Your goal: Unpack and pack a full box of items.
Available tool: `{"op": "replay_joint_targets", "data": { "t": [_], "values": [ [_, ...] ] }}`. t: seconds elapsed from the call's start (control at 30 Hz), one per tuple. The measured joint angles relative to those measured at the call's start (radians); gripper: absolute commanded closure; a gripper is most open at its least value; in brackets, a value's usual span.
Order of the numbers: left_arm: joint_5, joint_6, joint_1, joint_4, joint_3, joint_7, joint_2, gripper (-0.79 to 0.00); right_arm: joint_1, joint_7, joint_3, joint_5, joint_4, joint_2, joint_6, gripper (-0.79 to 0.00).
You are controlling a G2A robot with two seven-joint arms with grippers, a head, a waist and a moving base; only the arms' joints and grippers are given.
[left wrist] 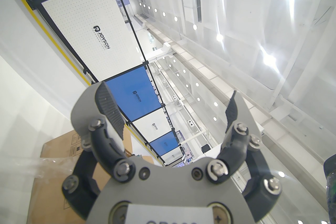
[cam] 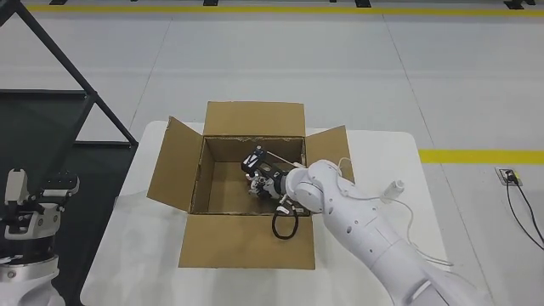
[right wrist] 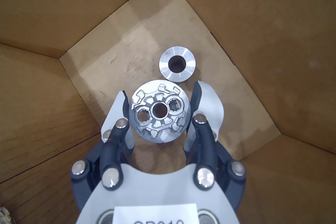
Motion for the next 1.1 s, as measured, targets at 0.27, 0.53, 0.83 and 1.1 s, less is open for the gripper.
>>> {"op": "replay_joint_targets", "data": {
  "t": [0.27,0.53,0.83,1.1],
  "values": [
    [0.000,0.000,0.000,0.000,0.000,0.000,0.000,-0.785,-0.025,-0.005,0.024,-0.028,-0.045,0.010,0.006,-0.785],
    [0.000,0.000,0.000,0.000,0.000,0.000,0.000,-0.785,-0.094,-0.027,0.093,-0.107,-0.245,0.054,0.018,-0.785],
    [0.000,0.000,0.000,0.000,0.000,0.000,0.000,-0.785,-0.352,0.019,0.302,-0.283,-0.765,0.157,0.059,-0.785],
    [0.000,0.000,0.000,0.000,0.000,0.000,0.000,-0.785,-0.654,-0.083,0.551,-0.471,-1.180,0.221,0.134,-0.785]
  ]
}}
